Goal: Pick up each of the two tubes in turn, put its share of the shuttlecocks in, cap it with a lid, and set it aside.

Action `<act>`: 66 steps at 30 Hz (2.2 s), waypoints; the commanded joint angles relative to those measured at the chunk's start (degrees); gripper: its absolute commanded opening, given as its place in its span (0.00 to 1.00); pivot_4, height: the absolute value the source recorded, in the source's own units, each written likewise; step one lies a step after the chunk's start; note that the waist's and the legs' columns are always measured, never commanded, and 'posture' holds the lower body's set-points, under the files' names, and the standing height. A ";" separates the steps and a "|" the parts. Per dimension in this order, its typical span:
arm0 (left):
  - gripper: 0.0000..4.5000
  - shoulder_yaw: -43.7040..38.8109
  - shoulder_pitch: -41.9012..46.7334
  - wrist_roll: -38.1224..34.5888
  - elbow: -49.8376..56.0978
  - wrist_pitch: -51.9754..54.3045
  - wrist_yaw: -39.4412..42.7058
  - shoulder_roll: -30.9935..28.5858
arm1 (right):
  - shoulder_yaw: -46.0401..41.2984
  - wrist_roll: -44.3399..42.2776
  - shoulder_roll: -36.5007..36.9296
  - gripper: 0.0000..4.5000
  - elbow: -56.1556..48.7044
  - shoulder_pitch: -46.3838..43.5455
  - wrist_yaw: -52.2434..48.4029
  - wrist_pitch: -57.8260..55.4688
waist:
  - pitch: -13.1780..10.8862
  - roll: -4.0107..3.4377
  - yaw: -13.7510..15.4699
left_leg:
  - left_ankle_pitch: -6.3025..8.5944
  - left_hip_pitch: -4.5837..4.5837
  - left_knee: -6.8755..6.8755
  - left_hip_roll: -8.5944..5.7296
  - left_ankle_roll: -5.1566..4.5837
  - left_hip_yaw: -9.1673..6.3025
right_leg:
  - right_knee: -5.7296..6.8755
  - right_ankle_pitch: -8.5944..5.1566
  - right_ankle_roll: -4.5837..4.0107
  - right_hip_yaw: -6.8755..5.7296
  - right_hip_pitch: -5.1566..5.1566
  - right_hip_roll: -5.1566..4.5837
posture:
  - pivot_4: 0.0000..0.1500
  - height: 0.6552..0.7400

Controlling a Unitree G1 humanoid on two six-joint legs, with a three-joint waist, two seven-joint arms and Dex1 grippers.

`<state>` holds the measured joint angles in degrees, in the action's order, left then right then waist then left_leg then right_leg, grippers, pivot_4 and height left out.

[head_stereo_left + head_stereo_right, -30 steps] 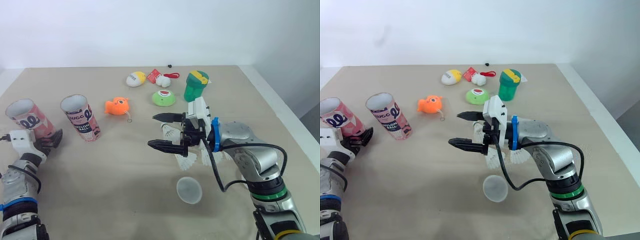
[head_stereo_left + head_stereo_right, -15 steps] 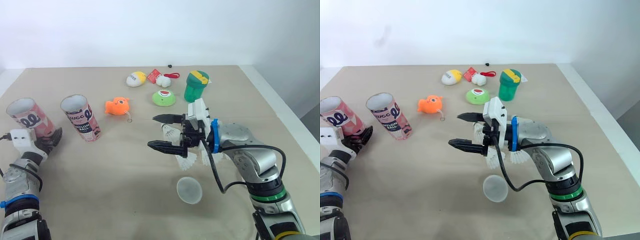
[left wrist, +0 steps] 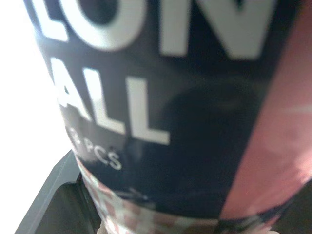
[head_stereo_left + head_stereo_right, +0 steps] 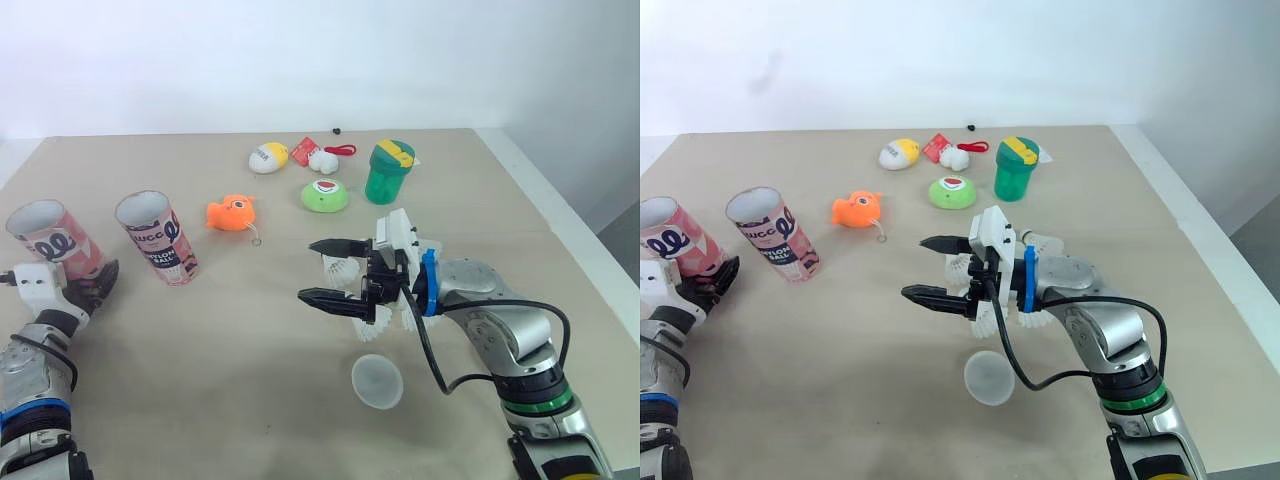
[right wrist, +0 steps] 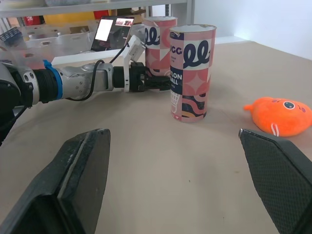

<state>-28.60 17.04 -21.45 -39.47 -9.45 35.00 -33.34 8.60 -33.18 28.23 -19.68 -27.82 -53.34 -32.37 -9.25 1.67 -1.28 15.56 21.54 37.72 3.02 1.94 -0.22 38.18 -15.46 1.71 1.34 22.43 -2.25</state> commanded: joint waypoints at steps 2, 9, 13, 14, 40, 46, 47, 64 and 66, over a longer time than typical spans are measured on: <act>0.78 -0.85 -5.69 -1.99 8.67 3.41 2.48 -2.20 | -2.60 -1.75 2.02 1.00 -8.77 5.54 2.12 -0.89 | 0.01 0.02 0.01 | 0.00 0.02 -0.10 0.02 0.00 0.00 | -0.06 -0.03 -0.01 0.00 0.02 -0.01 | 1.00 1.00; 0.78 -4.04 -26.84 -8.44 35.01 18.87 23.08 -18.12 | -10.05 -8.91 9.88 1.00 -20.42 18.93 5.30 -8.19 | -0.05 0.35 -0.07 | 0.10 0.70 -0.14 0.19 0.24 0.08 | -0.05 -0.19 -0.06 -0.01 0.72 0.01 | 1.00 1.00; 0.78 -8.87 -34.57 -10.98 41.84 26.18 32.79 -27.15 | -12.70 -10.28 12.39 1.00 -23.83 25.54 7.29 -9.43 | -0.19 0.18 0.22 | 0.04 0.73 -0.15 0.25 0.30 0.01 | -0.02 -0.25 -0.16 -0.13 0.75 0.07 | 1.00 1.00; 0.78 -10.31 -36.03 -10.57 42.47 27.69 35.56 -29.64 | -13.57 -10.77 12.48 1.00 -24.88 27.53 7.93 -9.42 | -0.22 0.12 0.24 | -0.01 0.73 -0.15 0.23 0.34 0.00 | -0.03 -0.26 -0.16 -0.14 0.75 0.08 | 1.00 1.00; 0.78 36.36 -1.37 12.12 44.40 21.95 51.45 -37.26 | -5.30 2.42 0.21 1.00 -22.21 37.35 25.07 -3.71 | -0.38 -0.09 0.01 | -0.08 0.79 -0.15 0.57 0.39 0.07 | 0.03 -0.21 -0.35 0.42 0.97 0.89 | 1.00 1.00; 0.78 39.65 1.26 14.99 44.20 24.59 52.31 -36.99 | -3.09 3.47 -3.51 1.00 -20.10 33.18 28.38 -5.32 | -0.34 -0.15 -0.02 | -0.09 0.72 -0.15 0.57 0.39 0.08 | 0.09 -0.21 -0.35 0.44 0.95 0.91 | 1.00 1.00; 0.78 40.17 1.75 15.14 44.57 25.28 52.28 -36.68 | -3.03 3.45 -3.75 1.00 -19.79 32.78 28.57 -5.52 | -0.34 -0.16 -0.02 | -0.09 0.69 -0.14 0.58 0.39 0.09 | 0.12 -0.20 -0.36 0.47 0.95 0.92 | 1.00 1.00; 0.78 39.20 1.67 14.86 49.32 30.78 49.46 -34.66 | -3.09 2.60 -5.83 0.13 -18.47 32.16 29.14 -6.17 | -0.17 -0.45 0.08 | -0.15 0.65 -0.01 0.34 0.28 0.16 | 0.38 -0.25 -0.23 1.02 0.92 0.96 | 1.00 1.00; 0.78 38.32 0.55 14.18 50.80 31.88 48.86 -34.82 | -3.22 1.93 -5.31 0.01 -19.20 32.50 28.12 -6.03 | -0.17 -0.44 0.07 | -0.15 0.65 0.03 0.31 0.28 0.19 | 0.43 -0.27 -0.20 1.11 0.92 0.96 | 1.00 1.00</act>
<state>9.78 18.91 -6.73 9.60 21.44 84.44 -68.38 6.14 -29.72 22.61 -36.56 4.37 -24.05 -38.85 -9.42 1.23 -1.21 15.41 22.18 37.75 3.30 2.22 -0.02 38.62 -15.74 1.53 2.51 23.35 -1.29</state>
